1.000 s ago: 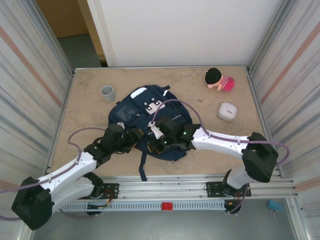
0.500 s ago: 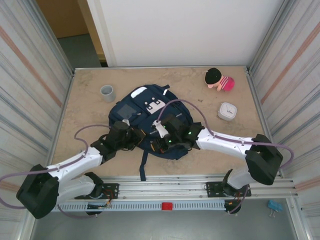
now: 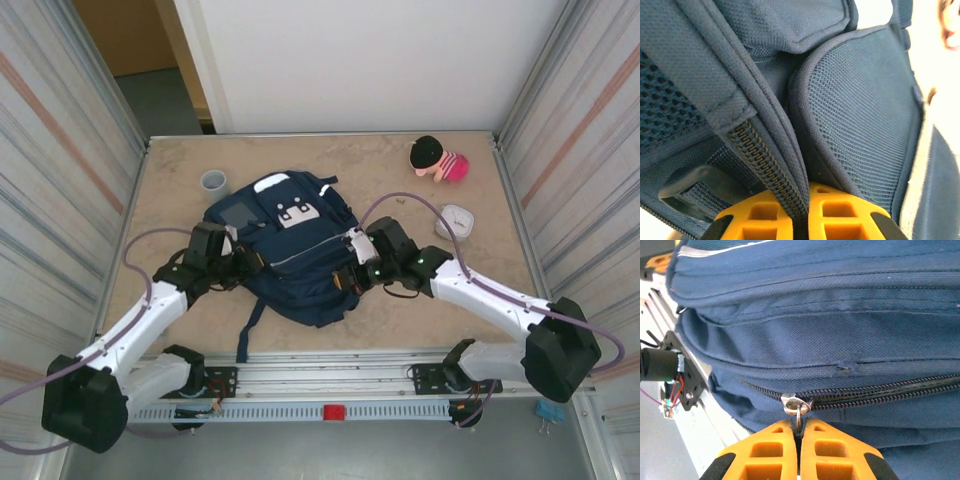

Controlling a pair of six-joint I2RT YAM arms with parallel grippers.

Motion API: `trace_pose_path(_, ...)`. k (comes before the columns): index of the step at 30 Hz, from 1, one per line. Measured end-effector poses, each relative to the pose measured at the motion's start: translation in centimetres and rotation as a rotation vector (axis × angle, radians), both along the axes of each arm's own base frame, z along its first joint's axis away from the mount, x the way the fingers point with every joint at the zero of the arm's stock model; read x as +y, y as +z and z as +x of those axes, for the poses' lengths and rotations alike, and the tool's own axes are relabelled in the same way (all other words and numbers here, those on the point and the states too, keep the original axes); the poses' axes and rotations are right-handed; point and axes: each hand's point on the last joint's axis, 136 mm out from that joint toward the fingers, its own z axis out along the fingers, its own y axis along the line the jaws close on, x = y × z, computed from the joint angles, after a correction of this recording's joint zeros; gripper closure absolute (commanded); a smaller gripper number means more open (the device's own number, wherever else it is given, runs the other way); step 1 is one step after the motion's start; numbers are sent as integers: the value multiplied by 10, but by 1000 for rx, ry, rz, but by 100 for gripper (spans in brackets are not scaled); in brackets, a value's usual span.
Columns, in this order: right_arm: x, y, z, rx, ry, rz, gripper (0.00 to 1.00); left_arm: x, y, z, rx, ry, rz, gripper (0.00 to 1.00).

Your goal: Pack books, pencil case, and school supplies into a backpack

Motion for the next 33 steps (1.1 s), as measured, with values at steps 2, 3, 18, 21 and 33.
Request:
trace_pose_path(2, 7, 4, -11, -23, 29, -3, 100, 2, -3, 3, 28, -44, 41, 100)
trace_pose_path(3, 10, 4, -16, -26, 42, -5, 100, 3, -5, 5, 38, -60, 55, 100)
trace_pose_path(18, 58, -10, -29, -4, 85, -18, 100, 14, 10, 93, -16, -108, 85, 49)
trace_pose_path(21, 63, -14, -28, 11, 85, -26, 100, 11, 26, 85, -81, -82, 57, 36)
trace_pose_path(33, 73, -12, -25, 29, 101, -25, 100, -17, 34, -34, -152, -19, -170, 33)
